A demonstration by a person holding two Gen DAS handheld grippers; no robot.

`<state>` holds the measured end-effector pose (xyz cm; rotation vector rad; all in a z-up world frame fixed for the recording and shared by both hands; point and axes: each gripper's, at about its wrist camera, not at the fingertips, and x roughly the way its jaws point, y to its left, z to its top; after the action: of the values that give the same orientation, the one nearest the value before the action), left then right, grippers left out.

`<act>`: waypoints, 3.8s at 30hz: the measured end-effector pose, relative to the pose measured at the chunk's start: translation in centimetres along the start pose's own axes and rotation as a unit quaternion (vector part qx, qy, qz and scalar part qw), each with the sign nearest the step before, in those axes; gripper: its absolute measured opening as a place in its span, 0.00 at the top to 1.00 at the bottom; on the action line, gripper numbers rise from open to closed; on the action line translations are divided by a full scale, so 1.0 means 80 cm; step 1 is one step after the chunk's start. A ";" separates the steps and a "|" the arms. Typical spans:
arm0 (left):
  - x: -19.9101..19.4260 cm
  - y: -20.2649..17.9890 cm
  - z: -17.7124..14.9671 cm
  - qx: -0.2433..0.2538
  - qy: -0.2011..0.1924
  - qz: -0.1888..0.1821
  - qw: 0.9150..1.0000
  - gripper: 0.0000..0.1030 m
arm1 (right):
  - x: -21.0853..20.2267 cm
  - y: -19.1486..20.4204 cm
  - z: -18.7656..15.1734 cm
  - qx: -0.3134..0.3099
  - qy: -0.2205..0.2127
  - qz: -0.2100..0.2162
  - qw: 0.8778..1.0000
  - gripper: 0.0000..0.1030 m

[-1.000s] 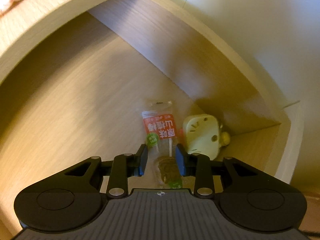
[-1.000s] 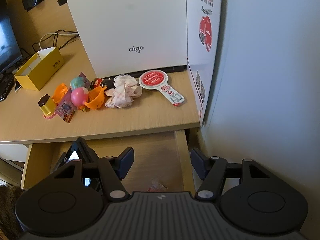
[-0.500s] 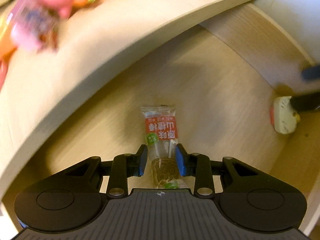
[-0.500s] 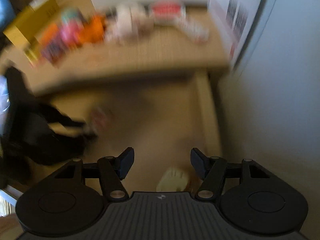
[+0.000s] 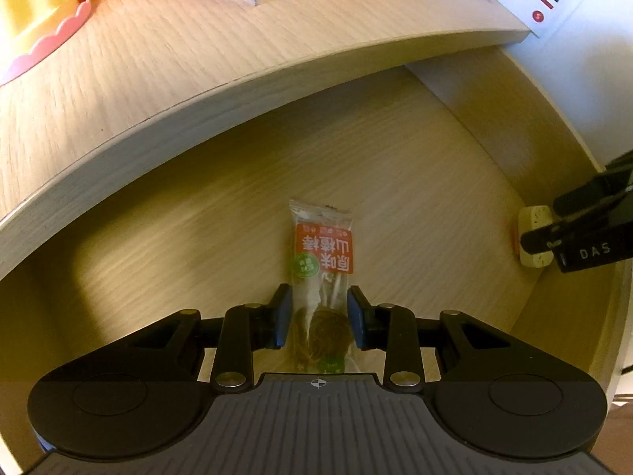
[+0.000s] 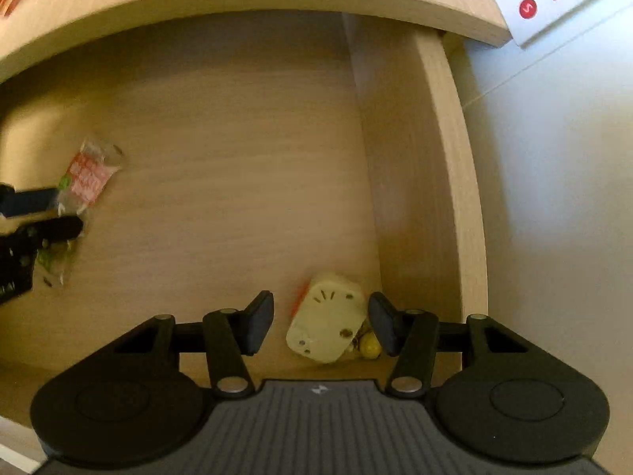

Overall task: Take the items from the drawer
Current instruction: 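Reach into the drawer toward the candy bag with the left tool while right tool reaches the pale yellow toy, then grasp the candy bag with the left tool while right tool grasps the pale yellow toy, then place the candy bag on the desktop with the left tool while right tool places the yellow toy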

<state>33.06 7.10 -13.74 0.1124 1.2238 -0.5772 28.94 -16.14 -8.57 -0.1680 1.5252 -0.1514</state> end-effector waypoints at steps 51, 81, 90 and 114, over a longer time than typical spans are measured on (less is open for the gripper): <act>-0.219 -0.098 0.054 -0.006 -0.252 0.049 0.966 0.90 | -0.191 -0.094 0.027 0.009 -0.428 0.220 0.877 0.58; -0.120 -0.052 0.135 -0.043 -0.247 0.115 0.961 0.60 | -0.096 -0.039 0.088 -0.029 -0.448 0.138 0.883 0.44; -0.094 -0.087 0.150 0.032 -0.237 0.120 0.963 0.75 | -0.060 -0.035 0.037 0.016 -0.390 0.187 0.902 0.62; -0.191 -0.037 0.046 -0.112 -0.255 0.156 0.948 0.73 | -0.078 -0.014 0.081 0.013 -0.399 0.232 0.887 0.62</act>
<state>31.50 8.64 2.11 -0.0363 0.7362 -0.1662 35.17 -15.93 -2.02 0.1526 0.7006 0.2609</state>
